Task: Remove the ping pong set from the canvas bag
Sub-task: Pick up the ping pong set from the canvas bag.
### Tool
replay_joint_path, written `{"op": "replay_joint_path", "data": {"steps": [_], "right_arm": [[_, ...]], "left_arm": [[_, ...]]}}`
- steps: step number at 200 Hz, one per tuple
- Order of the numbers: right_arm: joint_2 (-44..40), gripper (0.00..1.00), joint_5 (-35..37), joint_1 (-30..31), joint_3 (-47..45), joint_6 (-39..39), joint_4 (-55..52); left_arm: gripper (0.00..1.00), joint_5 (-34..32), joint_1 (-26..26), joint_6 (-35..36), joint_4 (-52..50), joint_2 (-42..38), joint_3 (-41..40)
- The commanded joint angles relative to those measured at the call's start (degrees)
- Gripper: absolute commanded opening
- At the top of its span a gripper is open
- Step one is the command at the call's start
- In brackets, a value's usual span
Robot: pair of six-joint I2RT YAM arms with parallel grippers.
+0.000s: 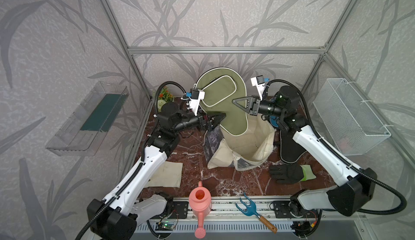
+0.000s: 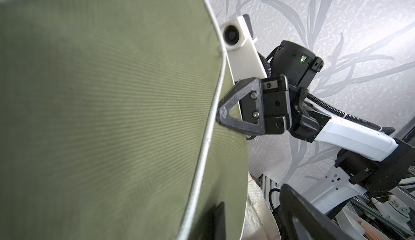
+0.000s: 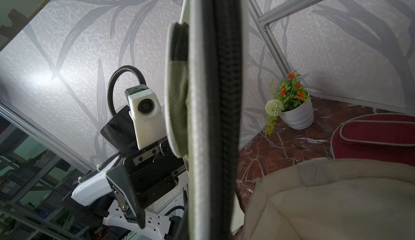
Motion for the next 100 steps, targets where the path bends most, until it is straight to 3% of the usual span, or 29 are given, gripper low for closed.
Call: {"op": "replay_joint_path", "data": {"steps": [1,17,28,37,57,66,81,100], "right_arm": [[0.76,0.0,0.89,1.73,-1.26,5.84,10.78],[1.07,0.0,1.03,1.76,-2.3,6.74,12.07],[1.01,0.0,0.92,1.77,-2.59,5.95,10.86],[0.91,0.01,0.49,1.75,-2.32,4.93,9.49],[0.14,0.23,-1.6,1.31,0.59,-2.94,-1.43],[-0.5,0.36,-2.63,0.21,3.78,-12.31,-12.56],[-3.86,0.71,3.44,-3.19,7.24,-25.79,-31.01],[-7.24,0.96,10.99,-9.46,10.16,-35.29,-46.2]], "left_arm": [[0.91,-0.09,-0.3,-3.24,9.42,-0.26,-0.28],[0.68,-0.9,-0.34,-3.32,9.57,-0.25,-0.1],[0.26,-2.47,-0.33,-3.36,9.0,-0.57,-0.02],[0.01,-3.88,-0.34,-2.92,8.58,-1.06,-0.09],[0.0,-6.83,-0.05,-0.26,4.66,-2.86,1.08],[0.0,-9.29,0.41,1.94,0.01,-4.06,2.65],[0.0,-14.64,1.48,7.99,-12.19,-6.51,7.76],[0.0,-22.21,4.44,14.41,-28.43,-8.86,14.08]]}}
